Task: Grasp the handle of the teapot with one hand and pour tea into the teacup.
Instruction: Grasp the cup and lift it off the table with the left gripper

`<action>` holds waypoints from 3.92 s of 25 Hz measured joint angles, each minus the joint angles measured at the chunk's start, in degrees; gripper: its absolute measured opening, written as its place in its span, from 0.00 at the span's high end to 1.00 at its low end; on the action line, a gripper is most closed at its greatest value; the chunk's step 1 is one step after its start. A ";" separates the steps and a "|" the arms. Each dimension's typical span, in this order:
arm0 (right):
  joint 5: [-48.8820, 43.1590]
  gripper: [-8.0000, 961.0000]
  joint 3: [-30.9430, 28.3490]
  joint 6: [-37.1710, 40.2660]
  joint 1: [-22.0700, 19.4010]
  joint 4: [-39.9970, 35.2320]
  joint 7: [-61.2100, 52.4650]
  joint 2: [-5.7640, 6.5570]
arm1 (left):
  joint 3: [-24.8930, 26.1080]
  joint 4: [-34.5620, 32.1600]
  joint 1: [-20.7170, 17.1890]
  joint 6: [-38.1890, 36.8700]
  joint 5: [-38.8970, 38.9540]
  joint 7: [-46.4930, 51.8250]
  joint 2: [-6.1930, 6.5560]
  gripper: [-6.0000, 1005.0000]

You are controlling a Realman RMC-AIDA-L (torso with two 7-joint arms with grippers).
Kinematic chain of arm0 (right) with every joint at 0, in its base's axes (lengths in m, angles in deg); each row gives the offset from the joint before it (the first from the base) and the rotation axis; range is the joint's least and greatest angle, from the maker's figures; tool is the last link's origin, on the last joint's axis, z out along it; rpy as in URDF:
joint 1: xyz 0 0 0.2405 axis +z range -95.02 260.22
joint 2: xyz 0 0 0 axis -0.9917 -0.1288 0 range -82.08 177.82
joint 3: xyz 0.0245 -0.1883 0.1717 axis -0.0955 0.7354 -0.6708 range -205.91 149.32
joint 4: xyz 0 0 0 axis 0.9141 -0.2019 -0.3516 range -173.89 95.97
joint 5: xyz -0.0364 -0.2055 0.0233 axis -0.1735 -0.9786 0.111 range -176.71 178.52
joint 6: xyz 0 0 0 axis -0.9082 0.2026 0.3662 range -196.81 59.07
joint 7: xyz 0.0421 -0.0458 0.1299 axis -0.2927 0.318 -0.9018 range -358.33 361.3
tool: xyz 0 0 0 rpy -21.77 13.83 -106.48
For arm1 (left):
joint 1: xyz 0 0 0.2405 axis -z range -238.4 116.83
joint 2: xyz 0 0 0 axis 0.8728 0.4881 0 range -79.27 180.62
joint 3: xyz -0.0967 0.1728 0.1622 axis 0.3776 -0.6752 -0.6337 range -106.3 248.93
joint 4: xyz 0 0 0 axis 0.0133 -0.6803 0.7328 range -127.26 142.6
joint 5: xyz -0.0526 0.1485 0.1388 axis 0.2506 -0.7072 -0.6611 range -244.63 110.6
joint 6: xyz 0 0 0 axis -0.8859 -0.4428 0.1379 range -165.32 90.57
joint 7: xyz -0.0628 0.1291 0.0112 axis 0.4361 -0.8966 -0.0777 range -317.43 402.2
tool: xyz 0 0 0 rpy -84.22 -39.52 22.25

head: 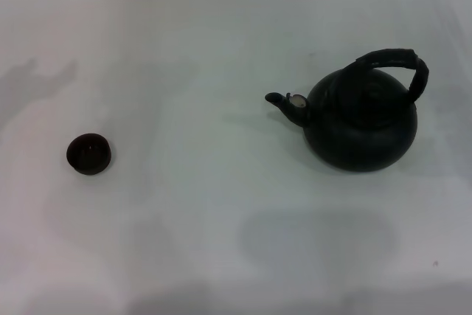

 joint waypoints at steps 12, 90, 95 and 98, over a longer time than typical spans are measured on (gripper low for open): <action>0.12 0.11 0.04 -1.26 0.42 0.16 -0.16 -0.03 | -0.07 2.77 1.26 -0.09 -0.20 -1.43 0.07 0.16; 0.47 0.11 -0.48 -3.98 1.12 -0.04 0.39 -0.01 | -20.40 21.77 21.79 6.65 -34.91 16.00 0.29 0.13; 0.50 0.11 -0.48 -4.02 1.21 -0.05 0.39 -0.01 | -20.69 23.65 23.05 6.70 -34.94 16.05 0.12 0.14; 0.50 0.11 -0.48 -4.04 1.21 -0.05 0.39 -0.01 | -21.94 24.08 23.47 6.75 -34.93 16.72 0.12 0.14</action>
